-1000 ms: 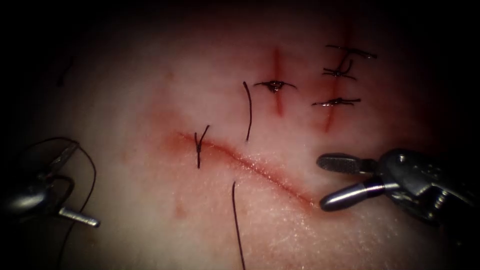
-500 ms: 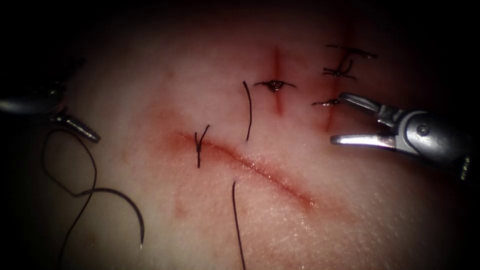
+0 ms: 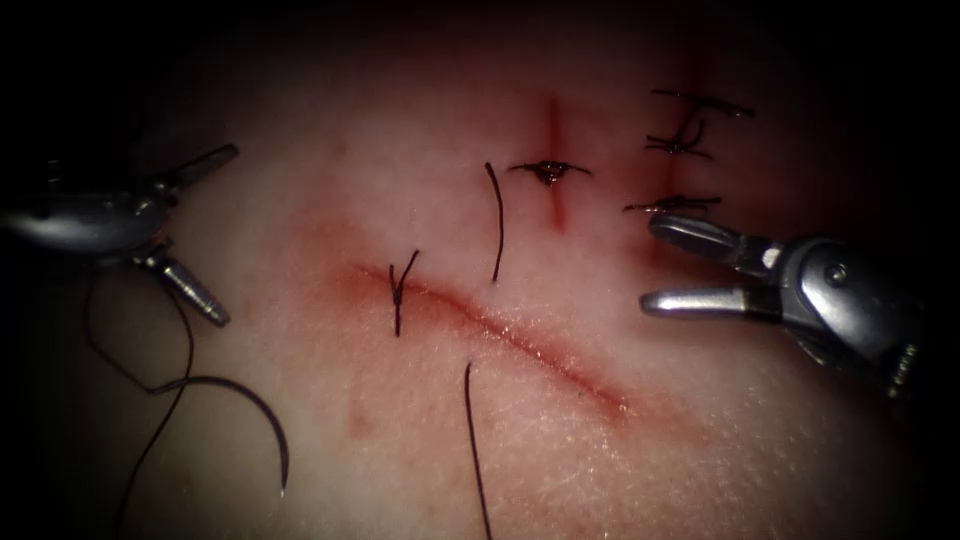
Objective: Wound Closure
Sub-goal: Use the left needle driver to grab a long length of suture.
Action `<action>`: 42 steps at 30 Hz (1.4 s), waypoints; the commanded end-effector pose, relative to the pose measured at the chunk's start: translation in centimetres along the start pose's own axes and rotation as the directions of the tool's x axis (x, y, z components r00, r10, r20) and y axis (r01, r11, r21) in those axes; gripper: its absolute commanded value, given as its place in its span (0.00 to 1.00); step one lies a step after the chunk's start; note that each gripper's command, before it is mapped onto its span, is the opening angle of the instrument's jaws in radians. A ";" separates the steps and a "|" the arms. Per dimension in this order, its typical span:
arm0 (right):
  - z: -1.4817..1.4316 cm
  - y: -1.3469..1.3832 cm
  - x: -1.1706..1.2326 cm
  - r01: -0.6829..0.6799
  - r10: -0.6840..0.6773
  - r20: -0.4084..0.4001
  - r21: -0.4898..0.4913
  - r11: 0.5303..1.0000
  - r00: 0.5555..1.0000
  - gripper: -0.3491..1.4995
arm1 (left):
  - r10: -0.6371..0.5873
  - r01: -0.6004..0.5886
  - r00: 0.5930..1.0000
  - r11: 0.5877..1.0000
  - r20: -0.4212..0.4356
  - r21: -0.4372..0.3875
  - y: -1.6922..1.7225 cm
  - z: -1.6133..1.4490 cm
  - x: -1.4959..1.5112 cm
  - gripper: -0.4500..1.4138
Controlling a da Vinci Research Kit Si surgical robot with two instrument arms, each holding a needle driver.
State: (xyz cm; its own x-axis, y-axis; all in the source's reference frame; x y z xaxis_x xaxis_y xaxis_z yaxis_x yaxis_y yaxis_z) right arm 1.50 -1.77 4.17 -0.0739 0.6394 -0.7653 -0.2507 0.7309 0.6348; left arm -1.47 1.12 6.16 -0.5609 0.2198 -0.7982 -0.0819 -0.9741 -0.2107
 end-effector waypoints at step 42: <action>0.10 -0.21 -0.46 -0.221 0.227 0.065 -0.088 0.971 0.972 0.67 | 0.687 -0.621 0.652 0.727 -0.322 0.293 1.78 1.45 0.23 0.46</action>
State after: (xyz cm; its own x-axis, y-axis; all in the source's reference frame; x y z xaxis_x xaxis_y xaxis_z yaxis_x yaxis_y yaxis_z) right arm 1.59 -2.22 4.36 -0.0639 0.8039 -0.5913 -0.3151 0.5460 0.7763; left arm -2.91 -0.61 6.38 -0.1553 -0.5116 -0.8451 0.0476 -0.8583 0.5109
